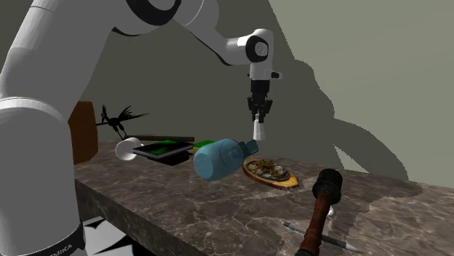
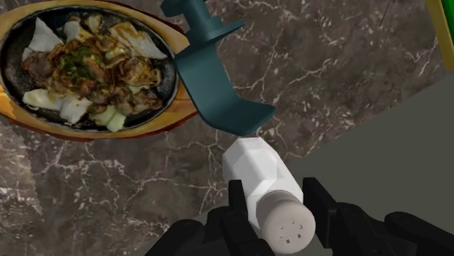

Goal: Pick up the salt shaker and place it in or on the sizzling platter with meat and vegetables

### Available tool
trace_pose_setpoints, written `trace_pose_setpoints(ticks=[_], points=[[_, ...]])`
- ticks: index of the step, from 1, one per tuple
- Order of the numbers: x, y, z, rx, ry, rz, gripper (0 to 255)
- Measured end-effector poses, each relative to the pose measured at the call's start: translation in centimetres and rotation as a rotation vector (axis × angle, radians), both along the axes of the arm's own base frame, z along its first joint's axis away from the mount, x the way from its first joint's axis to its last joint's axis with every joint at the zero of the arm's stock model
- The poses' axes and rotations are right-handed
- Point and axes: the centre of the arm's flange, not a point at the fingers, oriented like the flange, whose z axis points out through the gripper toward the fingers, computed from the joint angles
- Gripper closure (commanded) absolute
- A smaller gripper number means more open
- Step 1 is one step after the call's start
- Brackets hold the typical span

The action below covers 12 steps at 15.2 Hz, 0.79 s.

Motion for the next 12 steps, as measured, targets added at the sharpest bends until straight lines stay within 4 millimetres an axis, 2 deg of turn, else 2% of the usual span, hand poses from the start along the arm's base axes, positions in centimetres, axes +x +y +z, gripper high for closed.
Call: trace_pose_setpoints(ticks=[7,12], points=[[0.0,0.1,3.4,0.000,0.000,0.000,255],[-3.0,-4.2,4.9,0.000,0.000,-0.001,255]])
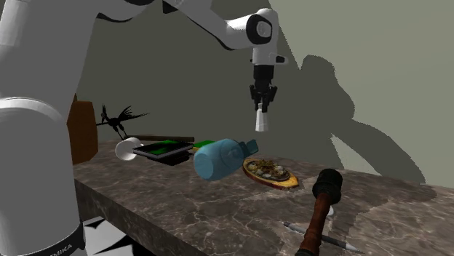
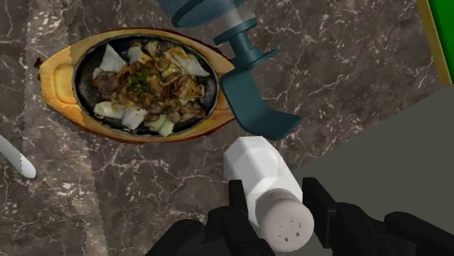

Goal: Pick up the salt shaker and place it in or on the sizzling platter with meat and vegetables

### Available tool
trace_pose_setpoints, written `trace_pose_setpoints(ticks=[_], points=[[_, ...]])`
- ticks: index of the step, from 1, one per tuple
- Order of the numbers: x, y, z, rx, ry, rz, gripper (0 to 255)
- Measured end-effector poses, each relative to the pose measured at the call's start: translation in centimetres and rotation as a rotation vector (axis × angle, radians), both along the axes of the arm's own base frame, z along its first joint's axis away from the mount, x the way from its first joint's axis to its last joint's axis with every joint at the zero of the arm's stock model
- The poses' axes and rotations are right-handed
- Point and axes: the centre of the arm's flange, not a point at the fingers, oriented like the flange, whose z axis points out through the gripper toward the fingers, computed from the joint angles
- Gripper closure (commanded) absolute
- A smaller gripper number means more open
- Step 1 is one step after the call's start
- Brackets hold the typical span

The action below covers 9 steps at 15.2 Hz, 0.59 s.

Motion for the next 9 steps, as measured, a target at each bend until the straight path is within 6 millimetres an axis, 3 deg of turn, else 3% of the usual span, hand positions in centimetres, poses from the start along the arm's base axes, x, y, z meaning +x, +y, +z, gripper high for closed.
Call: trace_pose_setpoints(ticks=[9], points=[[-6.5,-9.2,2.2,0.000,-0.001,-0.001,255]])
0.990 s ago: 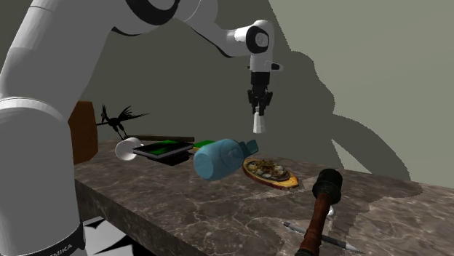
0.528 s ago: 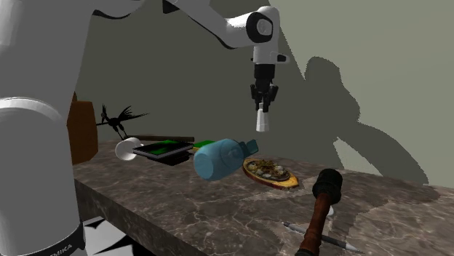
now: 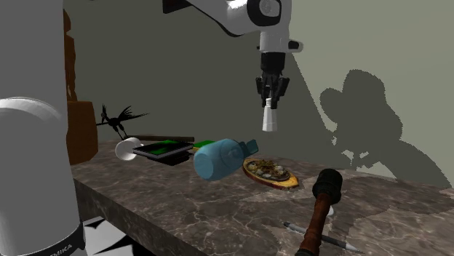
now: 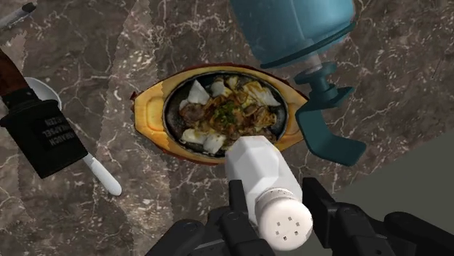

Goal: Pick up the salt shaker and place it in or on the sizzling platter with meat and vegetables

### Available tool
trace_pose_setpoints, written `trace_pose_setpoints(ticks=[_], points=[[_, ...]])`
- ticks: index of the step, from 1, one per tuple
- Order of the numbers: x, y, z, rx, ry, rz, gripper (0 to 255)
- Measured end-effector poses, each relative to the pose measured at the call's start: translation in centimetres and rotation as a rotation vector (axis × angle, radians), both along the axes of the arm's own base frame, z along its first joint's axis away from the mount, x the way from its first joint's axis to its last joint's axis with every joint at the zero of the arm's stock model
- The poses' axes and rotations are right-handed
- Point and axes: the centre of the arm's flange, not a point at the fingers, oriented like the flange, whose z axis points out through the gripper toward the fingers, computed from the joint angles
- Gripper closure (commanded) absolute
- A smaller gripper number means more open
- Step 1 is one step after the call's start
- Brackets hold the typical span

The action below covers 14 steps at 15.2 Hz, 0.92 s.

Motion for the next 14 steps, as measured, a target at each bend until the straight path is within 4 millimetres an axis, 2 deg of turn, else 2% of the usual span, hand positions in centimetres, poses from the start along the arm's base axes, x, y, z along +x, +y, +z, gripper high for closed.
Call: trace_pose_setpoints(ticks=[4,14], points=[[-0.5,-0.6,-1.7,0.000,0.001,0.001,255],[-0.6,-0.5,-6.9,0.000,0.001,0.002,255]])
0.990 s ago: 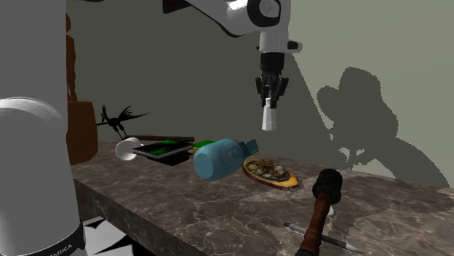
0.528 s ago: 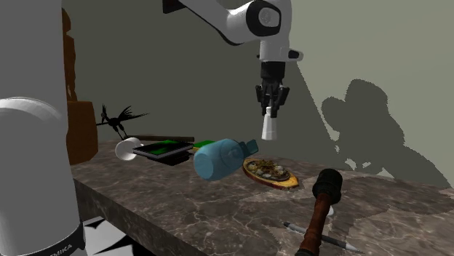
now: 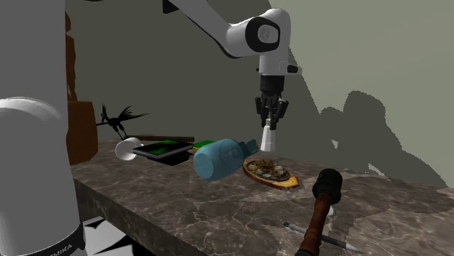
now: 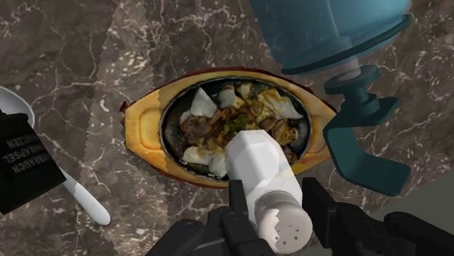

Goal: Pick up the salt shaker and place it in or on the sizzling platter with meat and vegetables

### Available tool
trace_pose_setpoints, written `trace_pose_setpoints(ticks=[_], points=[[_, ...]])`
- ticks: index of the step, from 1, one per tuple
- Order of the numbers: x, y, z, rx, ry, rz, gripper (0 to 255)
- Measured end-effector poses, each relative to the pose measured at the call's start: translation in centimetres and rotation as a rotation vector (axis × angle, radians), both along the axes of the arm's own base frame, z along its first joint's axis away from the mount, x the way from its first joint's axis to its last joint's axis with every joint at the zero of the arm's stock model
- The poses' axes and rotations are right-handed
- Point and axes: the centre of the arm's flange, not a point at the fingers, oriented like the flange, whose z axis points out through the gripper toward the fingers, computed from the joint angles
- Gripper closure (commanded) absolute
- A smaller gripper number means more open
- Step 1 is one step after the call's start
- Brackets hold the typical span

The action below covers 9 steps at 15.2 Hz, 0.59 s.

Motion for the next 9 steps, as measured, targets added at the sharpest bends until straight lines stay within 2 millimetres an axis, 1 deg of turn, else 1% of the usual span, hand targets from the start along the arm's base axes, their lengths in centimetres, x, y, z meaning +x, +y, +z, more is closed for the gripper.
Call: trace_pose_setpoints(ticks=[6,9], points=[[0.0,-0.1,-3.2,0.000,0.000,0.000,255],[0.0,-0.1,-3.5,0.000,0.000,0.000,255]])
